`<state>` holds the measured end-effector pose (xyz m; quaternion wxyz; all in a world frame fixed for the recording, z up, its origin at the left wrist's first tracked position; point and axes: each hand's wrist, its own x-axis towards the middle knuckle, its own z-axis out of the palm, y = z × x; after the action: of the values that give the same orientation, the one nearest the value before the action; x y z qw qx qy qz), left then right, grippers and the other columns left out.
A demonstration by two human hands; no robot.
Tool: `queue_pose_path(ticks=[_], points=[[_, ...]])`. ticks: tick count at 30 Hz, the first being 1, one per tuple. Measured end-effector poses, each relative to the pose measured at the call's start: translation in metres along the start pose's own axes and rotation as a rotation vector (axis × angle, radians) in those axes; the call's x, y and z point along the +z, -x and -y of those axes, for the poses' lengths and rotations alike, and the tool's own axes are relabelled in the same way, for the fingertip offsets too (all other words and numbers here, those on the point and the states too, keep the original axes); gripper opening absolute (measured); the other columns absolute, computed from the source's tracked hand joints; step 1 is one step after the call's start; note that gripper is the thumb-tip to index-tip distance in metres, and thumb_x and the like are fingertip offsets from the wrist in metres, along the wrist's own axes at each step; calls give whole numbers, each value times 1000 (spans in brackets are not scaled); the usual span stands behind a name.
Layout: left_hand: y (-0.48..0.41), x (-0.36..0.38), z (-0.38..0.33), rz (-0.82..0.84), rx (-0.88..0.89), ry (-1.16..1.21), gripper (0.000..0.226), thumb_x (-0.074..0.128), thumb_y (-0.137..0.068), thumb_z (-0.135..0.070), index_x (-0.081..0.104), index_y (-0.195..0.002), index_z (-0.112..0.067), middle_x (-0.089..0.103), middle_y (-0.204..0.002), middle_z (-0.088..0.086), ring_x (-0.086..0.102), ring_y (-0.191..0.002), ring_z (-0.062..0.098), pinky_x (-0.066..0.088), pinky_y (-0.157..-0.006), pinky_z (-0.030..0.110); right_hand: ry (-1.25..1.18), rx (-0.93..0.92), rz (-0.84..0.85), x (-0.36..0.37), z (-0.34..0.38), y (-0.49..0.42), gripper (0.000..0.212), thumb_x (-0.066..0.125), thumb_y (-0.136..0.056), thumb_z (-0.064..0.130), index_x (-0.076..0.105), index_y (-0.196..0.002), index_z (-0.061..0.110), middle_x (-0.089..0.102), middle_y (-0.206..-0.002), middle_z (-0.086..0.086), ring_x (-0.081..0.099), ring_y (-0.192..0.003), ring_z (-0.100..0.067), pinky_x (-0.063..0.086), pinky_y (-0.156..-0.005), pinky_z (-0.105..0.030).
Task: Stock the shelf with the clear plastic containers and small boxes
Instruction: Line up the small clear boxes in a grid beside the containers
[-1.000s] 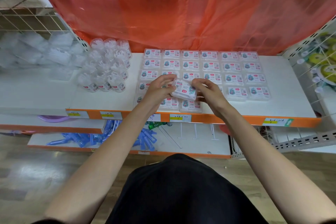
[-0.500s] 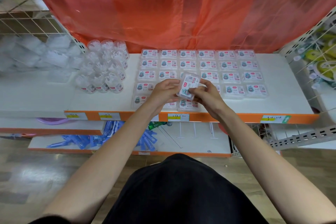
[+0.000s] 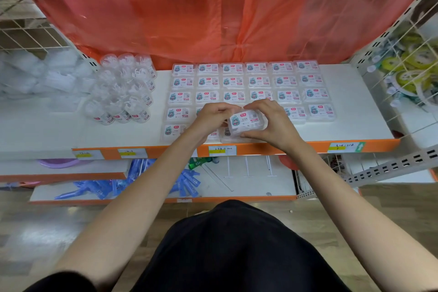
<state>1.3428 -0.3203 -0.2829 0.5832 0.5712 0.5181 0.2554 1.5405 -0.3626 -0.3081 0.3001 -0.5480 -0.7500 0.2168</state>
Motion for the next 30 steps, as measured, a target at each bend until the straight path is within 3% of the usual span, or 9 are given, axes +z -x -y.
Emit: queue_pose_path(ticks=[3, 5, 8, 12, 16, 25, 30], points=[[1, 6, 12, -135, 194, -320, 25, 57, -97, -22, 69, -118, -19, 66, -123, -4, 58, -114, 9, 46, -101, 34, 14, 71, -84, -2, -11, 11, 64, 81, -69, 51, 60, -122, 21, 58, -121, 4, 50, -115, -17, 40, -99, -32], [4, 10, 26, -158, 299, -538, 32, 61, -94, -29, 64, -126, -23, 59, -135, -2, 49, -126, 14, 36, -110, 41, 30, 110, -120, -4, -19, 20, 63, 82, -71, 45, 58, -123, 18, 56, -122, 0, 49, -117, -19, 40, -100, -32], [11, 18, 41, -114, 296, -717, 44, 64, -92, -36, 57, -135, -27, 38, -153, 1, 30, -143, 21, 18, -118, 41, 77, 165, -129, -6, -31, 34, 59, 84, -73, 37, 57, -121, 16, 56, -122, -3, 49, -115, -20, 41, -99, -33], [14, 33, 53, -125, 240, -917, 53, 59, -94, -43, 46, -143, -28, 22, -161, 0, 13, -149, 21, 1, -119, 41, 170, 153, -68, -3, -42, 46, 54, 83, -74, 37, 58, -116, 14, 57, -117, -5, 53, -109, -27, 44, -93, -42], [13, 39, 59, -109, 157, -964, 53, 54, -96, -43, 41, -146, -29, 20, -161, -3, 11, -149, 20, -1, -118, 50, 179, 176, -35, 0, -45, 51, 55, 82, -73, 34, 56, -117, 14, 55, -121, -5, 51, -111, -26, 44, -93, -45], [13, 44, 65, -139, 145, -951, 52, 52, -98, -39, 39, -147, -29, 24, -160, -5, 12, -149, 19, 0, -118, 52, 224, 167, -54, 13, -52, 61, 49, 74, -82, 34, 58, -124, 15, 51, -139, -7, 45, -129, -24, 35, -107, -43], [14, 45, 66, -149, 147, -930, 50, 52, -98, -37, 40, -146, -27, 25, -160, -4, 11, -149, 18, -1, -119, 51, 178, 116, -39, 13, -57, 62, 35, 74, -83, 21, 66, -116, 15, 56, -134, -7, 48, -128, -27, 39, -107, -45]])
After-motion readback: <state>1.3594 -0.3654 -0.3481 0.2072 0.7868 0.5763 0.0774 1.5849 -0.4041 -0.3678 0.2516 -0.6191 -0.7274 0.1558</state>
